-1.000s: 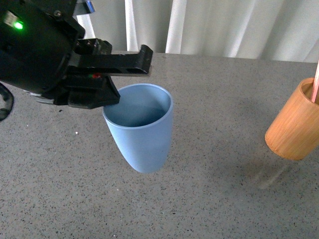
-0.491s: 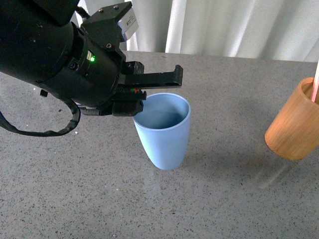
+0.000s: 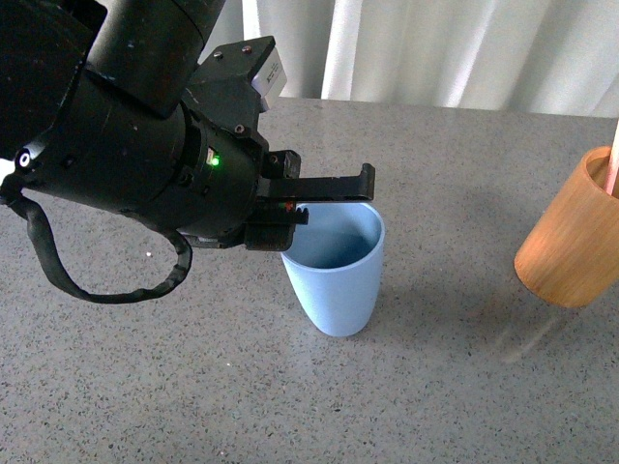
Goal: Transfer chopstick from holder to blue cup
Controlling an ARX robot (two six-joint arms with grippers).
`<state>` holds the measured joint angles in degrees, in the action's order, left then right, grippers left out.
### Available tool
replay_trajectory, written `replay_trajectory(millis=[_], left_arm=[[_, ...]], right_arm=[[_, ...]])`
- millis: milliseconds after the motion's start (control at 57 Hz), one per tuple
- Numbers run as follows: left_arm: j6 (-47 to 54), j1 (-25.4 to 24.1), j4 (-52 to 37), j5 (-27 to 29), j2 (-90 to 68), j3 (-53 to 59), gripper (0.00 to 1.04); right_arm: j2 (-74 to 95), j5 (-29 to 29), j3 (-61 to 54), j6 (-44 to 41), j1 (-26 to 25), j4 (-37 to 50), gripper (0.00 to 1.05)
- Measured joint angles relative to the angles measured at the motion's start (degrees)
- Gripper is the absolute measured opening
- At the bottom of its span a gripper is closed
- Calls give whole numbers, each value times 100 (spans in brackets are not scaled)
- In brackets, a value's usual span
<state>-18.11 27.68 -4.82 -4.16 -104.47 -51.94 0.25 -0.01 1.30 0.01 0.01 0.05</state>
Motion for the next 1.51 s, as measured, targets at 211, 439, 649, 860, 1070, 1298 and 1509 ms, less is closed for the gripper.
replay_trajectory(millis=[211,439,649,860,1070,1298,1509], left_arm=[[11,7,-151,57,-44,15,3],[50,7,-144,74,-44,15,26],[170,7,-46,79,72,15,58],[243,2,109,59,308,-11,95],[354,-48,361,9,592,-109,98],[833,-522,730,-317,1248,-293,98],[1523,-1585,1086,-855,1923,-297,98]], right_arm=[[0,0,0,0,0,0,95],[0,0,0,0,0,0,95],[0,0,0,0,0,0,95],[0,0,0,0,0,0,95],[0,0,0,-2,0,0,95],[0,0,0,0,0,0,95],[0,0,0,0,0,0,95]])
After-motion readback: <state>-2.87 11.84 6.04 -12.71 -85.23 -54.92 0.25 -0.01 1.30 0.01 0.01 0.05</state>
